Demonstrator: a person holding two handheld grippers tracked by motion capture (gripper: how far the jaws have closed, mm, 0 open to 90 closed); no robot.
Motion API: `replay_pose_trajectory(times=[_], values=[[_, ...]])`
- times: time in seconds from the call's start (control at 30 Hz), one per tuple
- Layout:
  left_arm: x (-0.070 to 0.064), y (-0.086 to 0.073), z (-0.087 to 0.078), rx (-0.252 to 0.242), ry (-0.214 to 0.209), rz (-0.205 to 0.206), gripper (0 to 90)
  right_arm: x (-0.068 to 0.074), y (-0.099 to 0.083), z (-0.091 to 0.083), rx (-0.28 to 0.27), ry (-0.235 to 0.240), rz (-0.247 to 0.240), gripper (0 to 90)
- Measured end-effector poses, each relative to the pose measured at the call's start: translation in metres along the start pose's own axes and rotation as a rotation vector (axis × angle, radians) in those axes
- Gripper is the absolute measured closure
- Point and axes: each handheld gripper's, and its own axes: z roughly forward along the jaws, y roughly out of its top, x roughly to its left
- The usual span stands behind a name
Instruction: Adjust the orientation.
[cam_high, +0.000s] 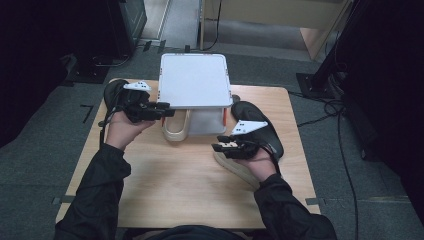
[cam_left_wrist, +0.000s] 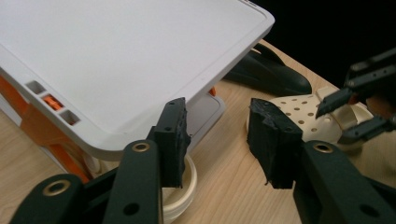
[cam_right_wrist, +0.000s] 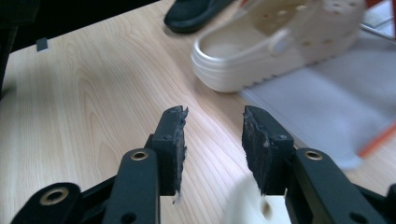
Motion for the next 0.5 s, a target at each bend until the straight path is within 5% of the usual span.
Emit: replay_pose_trajectory(times=[0.5], values=[[-0.027, -0.029, 0.019, 0.045, -0.006, -0.002, 64.7, -0.019, -0.033, -0.031, 0.025, -0.046, -0.005, 58.7]])
